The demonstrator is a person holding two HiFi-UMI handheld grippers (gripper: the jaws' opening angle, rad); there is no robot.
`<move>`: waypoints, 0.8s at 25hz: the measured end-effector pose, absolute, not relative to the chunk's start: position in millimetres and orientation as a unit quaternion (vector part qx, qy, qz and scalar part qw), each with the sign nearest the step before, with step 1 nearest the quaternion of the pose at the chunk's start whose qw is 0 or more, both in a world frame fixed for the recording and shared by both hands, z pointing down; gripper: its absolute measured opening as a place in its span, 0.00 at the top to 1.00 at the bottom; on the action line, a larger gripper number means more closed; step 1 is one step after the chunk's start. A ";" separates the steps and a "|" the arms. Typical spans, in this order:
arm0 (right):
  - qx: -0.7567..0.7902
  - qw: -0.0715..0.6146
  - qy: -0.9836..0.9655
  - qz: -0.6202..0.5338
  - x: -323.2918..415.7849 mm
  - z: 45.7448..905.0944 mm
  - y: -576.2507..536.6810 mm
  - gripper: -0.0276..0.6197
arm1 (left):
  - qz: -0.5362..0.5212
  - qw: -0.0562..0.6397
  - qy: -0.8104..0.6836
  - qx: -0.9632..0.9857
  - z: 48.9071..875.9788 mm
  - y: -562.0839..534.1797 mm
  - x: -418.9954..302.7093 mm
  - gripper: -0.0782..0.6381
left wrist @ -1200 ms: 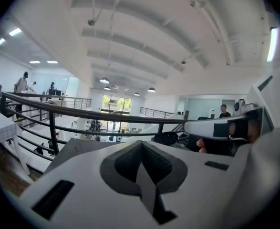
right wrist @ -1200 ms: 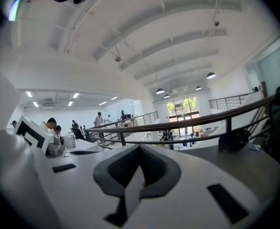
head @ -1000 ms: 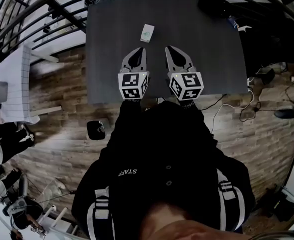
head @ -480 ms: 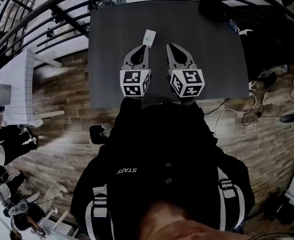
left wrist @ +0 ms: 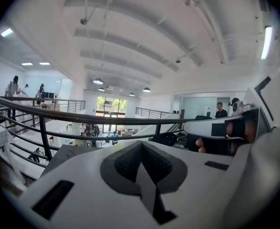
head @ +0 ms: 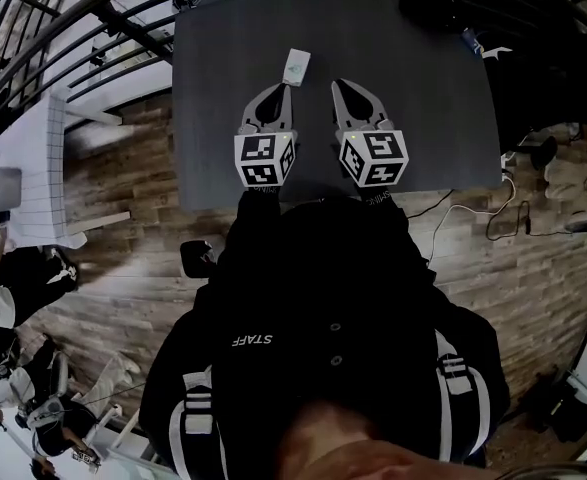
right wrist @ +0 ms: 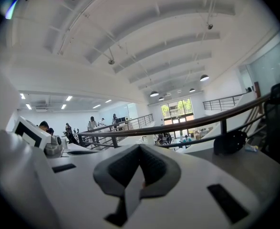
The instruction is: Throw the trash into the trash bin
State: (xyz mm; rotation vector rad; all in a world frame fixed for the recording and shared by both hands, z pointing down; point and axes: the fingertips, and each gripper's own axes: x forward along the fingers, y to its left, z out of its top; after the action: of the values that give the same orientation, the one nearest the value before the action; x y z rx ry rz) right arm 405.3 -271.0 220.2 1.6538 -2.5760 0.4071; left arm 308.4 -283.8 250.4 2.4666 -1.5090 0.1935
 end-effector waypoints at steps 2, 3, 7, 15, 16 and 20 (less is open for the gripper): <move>0.535 0.033 -0.832 0.144 408.8 230.3 -273.7 0.93 | 0.074 0.133 -0.521 0.840 260.7 -286.3 309.0 0.89; 0.535 0.036 -0.831 0.149 410.3 235.1 -275.3 0.93 | 0.078 0.138 -0.523 0.838 265.8 -288.1 309.1 0.89; 0.532 0.048 -0.829 0.166 416.9 252.3 -282.4 0.93 | 0.092 0.156 -0.527 0.830 285.2 -294.3 312.4 0.89; 0.524 0.077 -0.824 0.202 428.3 292.7 -298.4 0.93 | 0.122 0.198 -0.523 0.820 330.1 -305.6 325.2 0.89; 0.523 0.081 -0.823 0.206 429.3 299.8 -303.2 0.93 | 0.126 0.202 -0.523 0.818 337.6 -309.7 326.1 0.89; 0.520 0.095 -0.819 0.224 430.0 330.7 -323.9 0.93 | 0.142 0.221 -0.524 0.810 373.0 -328.3 324.5 0.89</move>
State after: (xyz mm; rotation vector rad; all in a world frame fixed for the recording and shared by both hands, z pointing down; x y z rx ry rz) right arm 430.0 -323.9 330.7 1.5419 -2.4286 0.6635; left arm 324.5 -328.3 373.0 2.2384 -1.4487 0.3937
